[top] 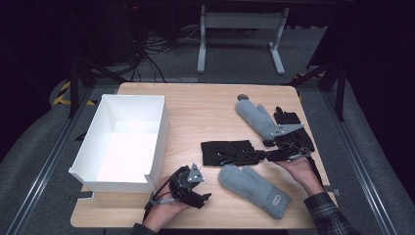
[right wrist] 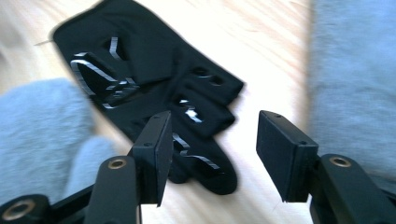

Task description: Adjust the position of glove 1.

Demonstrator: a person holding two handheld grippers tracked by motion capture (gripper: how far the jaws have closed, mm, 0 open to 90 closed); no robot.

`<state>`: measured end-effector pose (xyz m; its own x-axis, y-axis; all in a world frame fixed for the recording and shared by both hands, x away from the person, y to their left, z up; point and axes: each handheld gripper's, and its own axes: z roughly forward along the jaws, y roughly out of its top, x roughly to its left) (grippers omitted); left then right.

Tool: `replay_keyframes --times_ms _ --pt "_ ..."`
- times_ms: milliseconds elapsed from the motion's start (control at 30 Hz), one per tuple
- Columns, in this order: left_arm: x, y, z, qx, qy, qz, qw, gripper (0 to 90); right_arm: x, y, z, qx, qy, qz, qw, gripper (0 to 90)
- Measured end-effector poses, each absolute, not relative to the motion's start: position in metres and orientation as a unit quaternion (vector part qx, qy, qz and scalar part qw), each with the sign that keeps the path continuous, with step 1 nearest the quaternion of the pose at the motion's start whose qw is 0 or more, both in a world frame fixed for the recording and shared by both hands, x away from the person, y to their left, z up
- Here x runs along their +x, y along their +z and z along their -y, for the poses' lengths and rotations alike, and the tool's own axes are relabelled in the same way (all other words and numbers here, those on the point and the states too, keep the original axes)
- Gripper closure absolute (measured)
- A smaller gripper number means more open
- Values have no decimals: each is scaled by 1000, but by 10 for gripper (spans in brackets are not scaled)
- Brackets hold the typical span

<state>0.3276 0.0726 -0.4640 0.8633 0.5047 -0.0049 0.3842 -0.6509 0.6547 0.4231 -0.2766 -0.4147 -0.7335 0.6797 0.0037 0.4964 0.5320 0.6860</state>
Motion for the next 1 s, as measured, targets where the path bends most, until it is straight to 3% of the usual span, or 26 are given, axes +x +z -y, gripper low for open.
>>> replay_keyframes --times_ms 133,300,700,1000 --pt "328 -468 -77 904 88 -254 333 117 439 -411 282 353 334 -863 136 467" --pt "333 -476 -79 904 81 -244 341 0 459 -409 286 372 326 -857 146 465" --pt "332 -479 -81 896 86 -246 358 0 515 -402 290 407 304 -847 158 412" --pt "332 -479 -81 896 86 -246 359 0 544 -425 284 431 273 -846 154 389"
